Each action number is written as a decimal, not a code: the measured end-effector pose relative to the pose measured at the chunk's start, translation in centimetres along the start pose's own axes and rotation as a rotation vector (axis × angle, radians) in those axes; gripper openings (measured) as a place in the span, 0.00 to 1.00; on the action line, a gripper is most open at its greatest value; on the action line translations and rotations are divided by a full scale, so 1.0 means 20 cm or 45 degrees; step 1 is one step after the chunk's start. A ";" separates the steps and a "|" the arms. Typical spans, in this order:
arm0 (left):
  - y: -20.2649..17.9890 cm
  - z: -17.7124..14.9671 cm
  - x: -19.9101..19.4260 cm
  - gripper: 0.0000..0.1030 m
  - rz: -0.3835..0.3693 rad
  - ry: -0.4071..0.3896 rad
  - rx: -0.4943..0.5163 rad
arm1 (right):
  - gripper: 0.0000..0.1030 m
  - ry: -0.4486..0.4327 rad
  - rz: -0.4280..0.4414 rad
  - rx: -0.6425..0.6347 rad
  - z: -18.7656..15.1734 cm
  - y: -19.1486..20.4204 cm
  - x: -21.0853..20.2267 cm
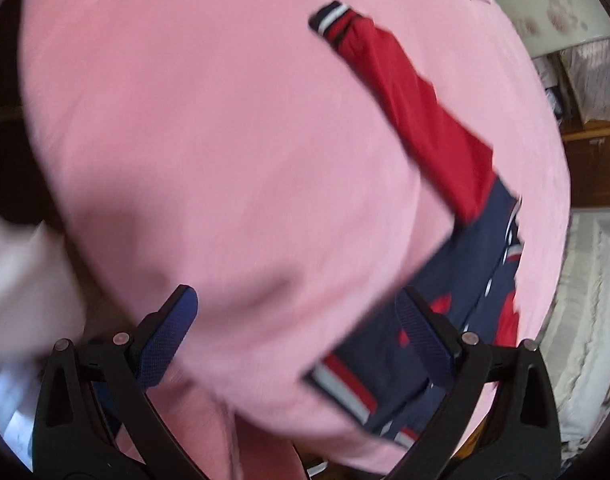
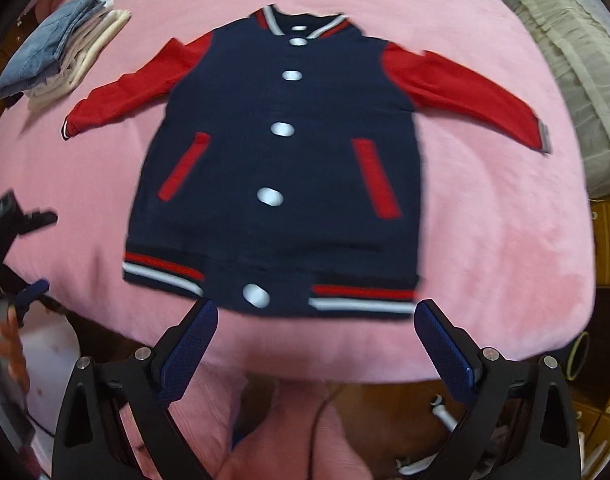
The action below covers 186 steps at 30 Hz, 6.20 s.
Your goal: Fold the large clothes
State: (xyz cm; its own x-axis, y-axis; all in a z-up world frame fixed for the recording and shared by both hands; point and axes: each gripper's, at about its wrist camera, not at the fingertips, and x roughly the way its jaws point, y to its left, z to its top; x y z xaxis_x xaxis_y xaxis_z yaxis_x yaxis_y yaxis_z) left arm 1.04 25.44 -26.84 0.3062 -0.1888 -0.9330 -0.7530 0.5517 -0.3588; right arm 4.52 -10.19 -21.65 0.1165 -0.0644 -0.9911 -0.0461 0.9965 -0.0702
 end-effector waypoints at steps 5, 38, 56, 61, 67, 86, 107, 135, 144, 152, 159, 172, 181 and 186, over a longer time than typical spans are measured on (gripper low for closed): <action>-0.01 0.32 0.20 0.94 -0.054 -0.105 0.045 | 0.96 0.034 0.096 0.113 0.16 0.27 0.16; -1.17 -0.44 0.37 0.27 -0.349 -0.396 0.836 | 0.90 -0.211 0.194 0.383 0.76 0.07 0.05; -1.25 -0.23 0.49 0.80 -0.102 -0.217 0.857 | 0.74 -0.193 0.583 0.373 1.07 -0.01 0.40; -1.18 -0.15 0.72 0.80 0.131 -0.031 0.857 | 0.47 -0.160 0.660 0.461 1.14 0.01 0.61; -1.09 -0.11 0.87 0.65 0.153 -0.020 0.863 | 0.12 -0.295 0.643 0.476 1.25 0.04 0.64; -1.12 -0.20 1.04 0.24 0.145 -0.042 0.936 | 0.12 -0.300 0.378 0.791 0.98 -0.64 0.62; -1.35 -0.33 0.95 0.24 -0.145 0.077 0.989 | 0.22 -0.378 0.587 0.422 1.08 -0.10 0.56; -1.43 -0.18 1.14 0.01 0.076 0.071 1.032 | 0.00 -0.446 0.242 0.537 0.95 -0.27 0.61; -1.66 -0.24 1.06 0.01 -0.177 0.009 1.173 | 0.00 -0.399 0.620 0.371 1.24 0.02 0.73; -1.62 -0.07 1.27 0.01 -0.147 0.052 0.996 | 0.00 -0.419 0.378 0.493 1.37 -0.17 0.86; -1.59 -0.05 1.26 0.01 -0.145 0.022 0.982 | 0.00 -0.491 0.420 0.728 1.23 -0.54 0.90; -1.51 -0.39 0.97 0.13 0.072 -0.042 0.859 | 0.30 -0.398 0.713 0.876 1.00 -0.60 0.75; -1.48 -0.83 0.89 0.52 0.185 0.020 0.813 | 0.39 -0.200 0.713 0.959 0.64 -0.93 0.72; -1.50 -1.01 0.89 0.52 0.216 0.098 0.823 | 0.39 -0.189 0.690 1.060 0.57 -1.17 0.78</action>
State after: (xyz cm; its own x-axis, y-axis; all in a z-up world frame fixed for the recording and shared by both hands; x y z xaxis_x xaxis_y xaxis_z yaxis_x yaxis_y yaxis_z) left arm 17.34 -10.82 -33.24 0.1539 -0.1009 -0.9829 -0.2793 0.9498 -0.1412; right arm 18.77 -33.96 -34.08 0.4106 0.3597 -0.8379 0.5723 0.6137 0.5439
